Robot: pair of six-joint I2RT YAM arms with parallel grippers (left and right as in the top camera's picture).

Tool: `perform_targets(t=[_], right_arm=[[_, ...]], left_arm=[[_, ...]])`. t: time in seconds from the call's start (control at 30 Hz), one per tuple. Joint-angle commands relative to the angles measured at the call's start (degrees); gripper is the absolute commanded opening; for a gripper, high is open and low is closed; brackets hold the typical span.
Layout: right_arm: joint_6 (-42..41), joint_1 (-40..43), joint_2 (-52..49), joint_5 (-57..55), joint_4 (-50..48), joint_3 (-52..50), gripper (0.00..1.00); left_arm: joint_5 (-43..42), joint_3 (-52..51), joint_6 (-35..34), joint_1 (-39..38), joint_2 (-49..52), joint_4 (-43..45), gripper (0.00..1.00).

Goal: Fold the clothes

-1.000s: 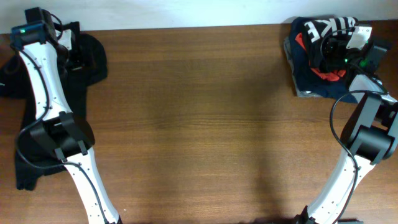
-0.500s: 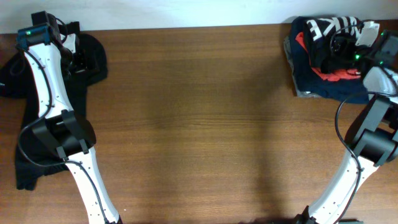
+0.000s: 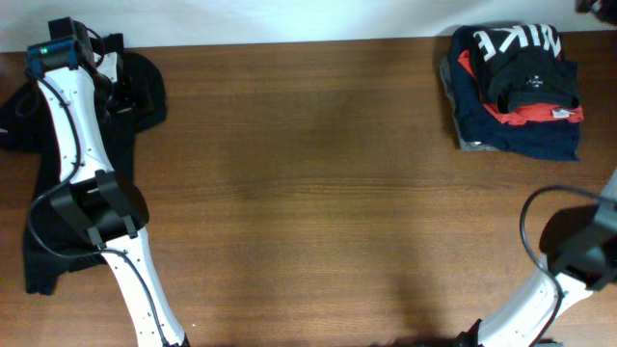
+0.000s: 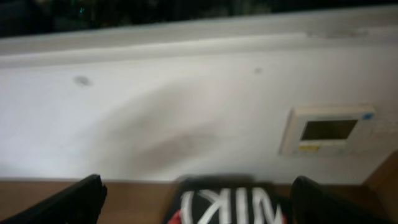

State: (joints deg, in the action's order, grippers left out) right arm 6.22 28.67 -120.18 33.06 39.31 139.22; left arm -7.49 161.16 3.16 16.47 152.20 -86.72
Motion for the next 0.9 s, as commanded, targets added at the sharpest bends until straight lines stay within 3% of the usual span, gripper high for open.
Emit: perform_targets(t=[0.0, 0.33, 0.63, 0.87], right_arm=[[2.56, -4.13, 6.29, 2.69, 5.99, 1.81, 0.99], [1.64, -18.67, 19.69, 2.82, 18.4, 1.81, 0.99], [1.66, -31.3, 20.96, 2.73, 20.13, 1.57, 0.99], [4.48, -31.5, 20.52, -12.04, 30.71, 1.57, 0.99]], left_arm=[[-0.17, 0.13, -0.57, 0.2, 0.48, 0.15, 0.99], [-0.17, 0.13, -0.57, 0.2, 0.48, 0.15, 0.99], [-0.2, 0.13, -0.57, 0.2, 0.48, 0.15, 0.99], [-0.17, 0.13, -0.57, 0.2, 0.48, 0.15, 0.99]])
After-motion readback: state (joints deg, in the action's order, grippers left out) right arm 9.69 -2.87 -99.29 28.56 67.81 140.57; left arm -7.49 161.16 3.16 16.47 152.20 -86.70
